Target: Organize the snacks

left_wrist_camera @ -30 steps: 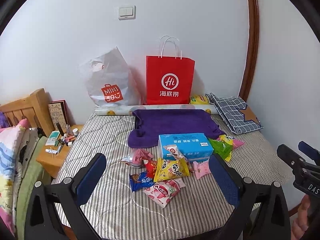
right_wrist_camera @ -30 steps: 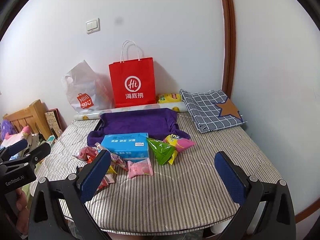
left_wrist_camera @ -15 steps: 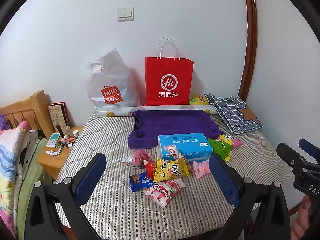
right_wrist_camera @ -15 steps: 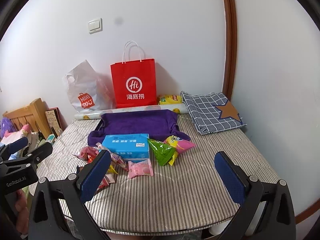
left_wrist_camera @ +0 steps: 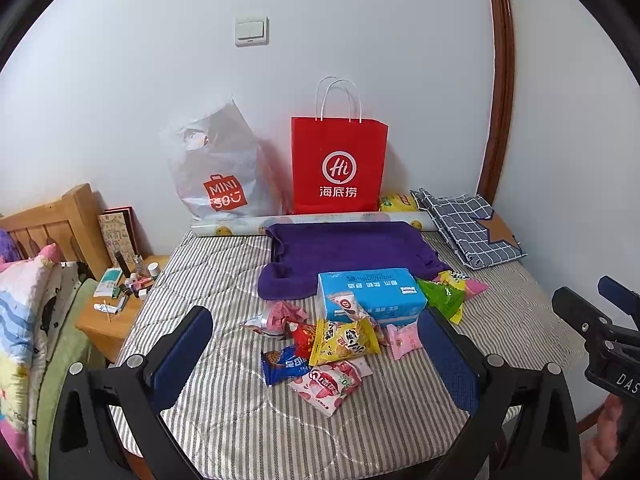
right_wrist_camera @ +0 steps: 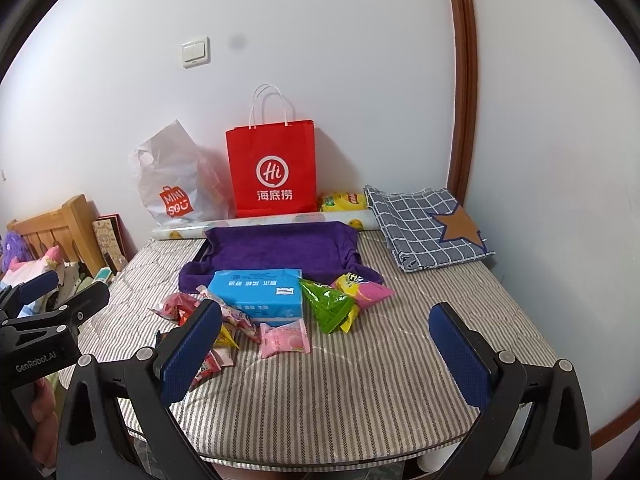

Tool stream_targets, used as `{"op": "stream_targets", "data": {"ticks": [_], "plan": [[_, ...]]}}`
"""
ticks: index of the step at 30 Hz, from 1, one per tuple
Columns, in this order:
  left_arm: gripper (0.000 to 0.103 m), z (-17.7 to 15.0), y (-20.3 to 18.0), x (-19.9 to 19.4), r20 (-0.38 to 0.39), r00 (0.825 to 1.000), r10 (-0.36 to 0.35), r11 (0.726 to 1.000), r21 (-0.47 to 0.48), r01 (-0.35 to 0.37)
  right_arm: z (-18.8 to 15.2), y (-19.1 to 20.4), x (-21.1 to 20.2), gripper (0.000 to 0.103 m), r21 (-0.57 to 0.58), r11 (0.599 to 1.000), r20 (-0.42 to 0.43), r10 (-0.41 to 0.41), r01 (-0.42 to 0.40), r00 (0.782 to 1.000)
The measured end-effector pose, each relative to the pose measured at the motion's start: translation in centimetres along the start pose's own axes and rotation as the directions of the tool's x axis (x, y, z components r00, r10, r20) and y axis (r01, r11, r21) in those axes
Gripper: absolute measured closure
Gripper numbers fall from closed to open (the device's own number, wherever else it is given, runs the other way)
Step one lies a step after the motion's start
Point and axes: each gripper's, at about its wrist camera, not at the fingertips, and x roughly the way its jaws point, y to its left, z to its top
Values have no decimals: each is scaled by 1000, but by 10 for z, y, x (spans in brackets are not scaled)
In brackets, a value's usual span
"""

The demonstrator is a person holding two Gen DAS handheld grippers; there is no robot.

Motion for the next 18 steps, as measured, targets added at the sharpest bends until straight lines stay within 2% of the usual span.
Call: {"op": "stream_targets", "data": {"ticks": [18], "plan": [[0, 2, -1, -3, 20, 1000, -1, 1000, 8, 1, -2, 6, -2, 0, -10, 1000, 6, 4, -4, 1000]]}}
